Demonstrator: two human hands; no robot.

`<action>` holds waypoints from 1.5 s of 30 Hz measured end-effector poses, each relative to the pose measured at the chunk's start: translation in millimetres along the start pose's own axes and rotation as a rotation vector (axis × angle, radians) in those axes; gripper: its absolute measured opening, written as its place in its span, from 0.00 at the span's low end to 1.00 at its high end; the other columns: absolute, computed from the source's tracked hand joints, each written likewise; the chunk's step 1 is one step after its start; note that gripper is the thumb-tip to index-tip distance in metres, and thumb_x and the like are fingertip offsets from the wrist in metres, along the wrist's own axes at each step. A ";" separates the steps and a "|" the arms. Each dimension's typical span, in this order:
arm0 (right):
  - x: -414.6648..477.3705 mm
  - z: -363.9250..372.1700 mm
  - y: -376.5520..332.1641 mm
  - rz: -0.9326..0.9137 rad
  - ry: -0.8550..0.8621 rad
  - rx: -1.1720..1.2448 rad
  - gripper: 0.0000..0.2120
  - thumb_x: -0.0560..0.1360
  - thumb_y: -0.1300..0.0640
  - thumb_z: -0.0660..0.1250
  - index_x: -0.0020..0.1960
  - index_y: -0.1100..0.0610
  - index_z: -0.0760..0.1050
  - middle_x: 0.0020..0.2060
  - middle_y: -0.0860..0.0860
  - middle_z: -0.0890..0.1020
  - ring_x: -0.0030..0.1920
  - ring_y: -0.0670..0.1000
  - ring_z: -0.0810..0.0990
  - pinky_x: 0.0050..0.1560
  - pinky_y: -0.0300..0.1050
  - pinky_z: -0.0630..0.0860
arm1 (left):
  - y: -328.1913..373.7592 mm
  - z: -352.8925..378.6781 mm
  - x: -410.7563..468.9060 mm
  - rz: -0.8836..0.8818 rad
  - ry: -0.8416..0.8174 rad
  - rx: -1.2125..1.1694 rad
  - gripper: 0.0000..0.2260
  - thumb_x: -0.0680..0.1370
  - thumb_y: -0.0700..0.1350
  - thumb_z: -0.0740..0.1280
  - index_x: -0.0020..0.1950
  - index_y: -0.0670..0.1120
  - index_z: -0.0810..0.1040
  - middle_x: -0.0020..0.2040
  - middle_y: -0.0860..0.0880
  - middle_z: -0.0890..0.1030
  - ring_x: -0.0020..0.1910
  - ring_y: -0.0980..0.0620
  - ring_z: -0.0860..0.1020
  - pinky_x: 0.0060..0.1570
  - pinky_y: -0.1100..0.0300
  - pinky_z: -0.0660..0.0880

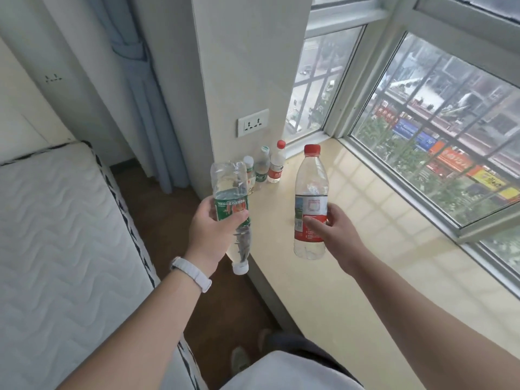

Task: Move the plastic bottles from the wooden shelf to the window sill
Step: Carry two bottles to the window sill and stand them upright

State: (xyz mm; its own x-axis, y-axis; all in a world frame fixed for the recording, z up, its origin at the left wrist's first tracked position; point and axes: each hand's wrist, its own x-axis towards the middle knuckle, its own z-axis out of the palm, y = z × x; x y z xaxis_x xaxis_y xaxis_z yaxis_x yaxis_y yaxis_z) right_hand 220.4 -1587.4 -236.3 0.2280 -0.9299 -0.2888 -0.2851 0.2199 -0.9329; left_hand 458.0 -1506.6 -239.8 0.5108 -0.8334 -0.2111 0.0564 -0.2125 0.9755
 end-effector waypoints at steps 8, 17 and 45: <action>47.7 -0.2 6.5 0.032 0.023 0.045 0.14 0.74 0.56 0.74 0.54 0.44 0.74 0.53 0.50 0.82 0.48 0.47 0.83 0.49 0.45 0.80 | 1.8 31.0 46.2 -0.076 -0.029 0.039 0.14 0.71 0.44 0.78 0.54 0.54 0.80 0.48 0.54 0.86 0.48 0.54 0.84 0.47 0.58 0.77; 139.0 -28.7 36.8 0.136 0.047 0.119 0.23 0.64 0.49 0.75 0.57 0.44 0.73 0.54 0.49 0.81 0.51 0.48 0.82 0.49 0.45 0.79 | -6.5 89.9 119.8 -0.163 -0.115 0.174 0.15 0.67 0.50 0.78 0.52 0.56 0.81 0.49 0.54 0.86 0.50 0.52 0.84 0.50 0.55 0.78; 357.5 15.5 176.4 0.115 0.178 -0.047 0.29 0.69 0.56 0.77 0.63 0.45 0.66 0.52 0.41 0.77 0.48 0.35 0.78 0.49 0.39 0.79 | -228.0 172.5 275.4 -0.571 -0.034 0.341 0.13 0.70 0.49 0.79 0.51 0.53 0.81 0.46 0.54 0.86 0.44 0.53 0.85 0.45 0.55 0.81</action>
State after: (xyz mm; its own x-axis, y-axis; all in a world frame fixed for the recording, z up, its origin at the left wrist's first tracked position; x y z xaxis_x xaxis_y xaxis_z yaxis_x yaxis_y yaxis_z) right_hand 266.1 -1876.4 -507.5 0.0244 -0.9379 -0.3459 -0.3437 0.3171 -0.8839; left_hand 437.9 -1775.7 -531.0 0.4533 -0.5563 -0.6965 0.0329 -0.7704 0.6367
